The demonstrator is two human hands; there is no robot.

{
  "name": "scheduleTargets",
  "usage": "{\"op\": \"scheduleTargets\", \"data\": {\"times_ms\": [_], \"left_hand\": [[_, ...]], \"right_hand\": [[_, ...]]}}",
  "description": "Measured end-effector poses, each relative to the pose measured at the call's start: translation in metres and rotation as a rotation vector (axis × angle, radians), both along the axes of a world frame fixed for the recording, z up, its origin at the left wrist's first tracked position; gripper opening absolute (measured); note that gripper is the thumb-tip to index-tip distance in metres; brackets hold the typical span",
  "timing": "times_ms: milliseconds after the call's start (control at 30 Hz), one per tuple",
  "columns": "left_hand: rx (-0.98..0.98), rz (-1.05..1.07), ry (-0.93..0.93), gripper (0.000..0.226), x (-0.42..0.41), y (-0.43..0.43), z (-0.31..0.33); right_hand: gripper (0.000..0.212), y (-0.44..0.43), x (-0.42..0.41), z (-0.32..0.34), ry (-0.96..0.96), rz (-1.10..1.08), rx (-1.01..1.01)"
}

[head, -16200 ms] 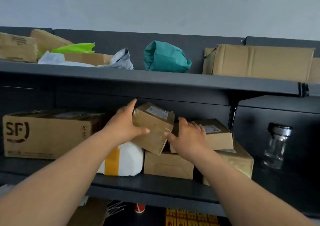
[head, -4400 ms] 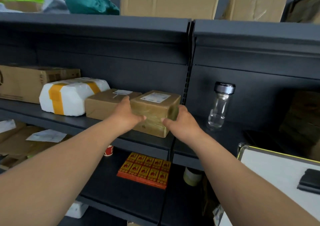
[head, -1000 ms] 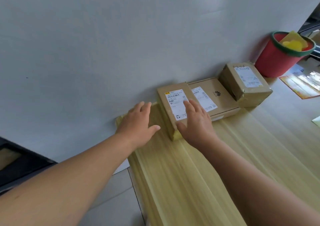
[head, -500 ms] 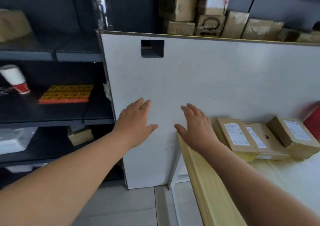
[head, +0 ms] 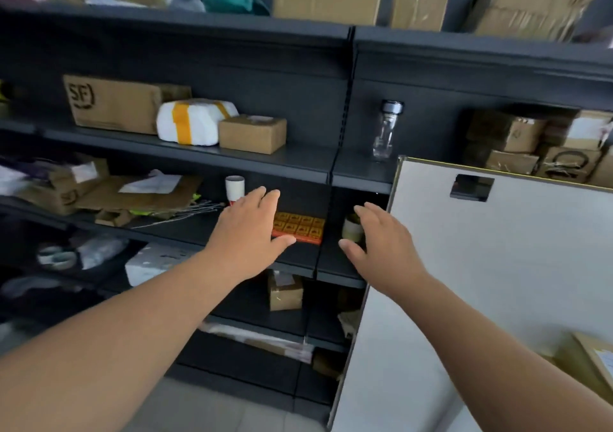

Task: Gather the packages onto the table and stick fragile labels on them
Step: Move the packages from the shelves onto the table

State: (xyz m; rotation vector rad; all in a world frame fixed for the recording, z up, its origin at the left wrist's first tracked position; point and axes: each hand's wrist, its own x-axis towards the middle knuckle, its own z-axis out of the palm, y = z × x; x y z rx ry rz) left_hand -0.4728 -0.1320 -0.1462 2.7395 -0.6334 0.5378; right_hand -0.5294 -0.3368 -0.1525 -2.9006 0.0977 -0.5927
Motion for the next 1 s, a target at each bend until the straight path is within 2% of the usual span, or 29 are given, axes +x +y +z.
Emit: {"op": "scheduleTargets", "data": {"times_ms": [167,433,700,1000], "left_hand": [[-0.052,0.098,-0.012,0.084,0.016,0.055,0.016],[-0.131,0.185,0.003,0.087,0.081,0.095,0.023],[-0.203,0.253,0.040,0.086,0.210,0.089,0.032],[-0.321,0.259,0.084,0.084,0.364,0.050,0.046]], "right_hand": [[0.069,0.050,0.034,0.021,-0.022,0.083,0.006],[0.071,0.083,0.115,0.033,-0.001,0.138,0.078],[0.070,0.072,0.249,0.035,-0.031,0.166,0.207],[0.068,0.052,0.407,0.053,0.052,0.148,0.290]]}}
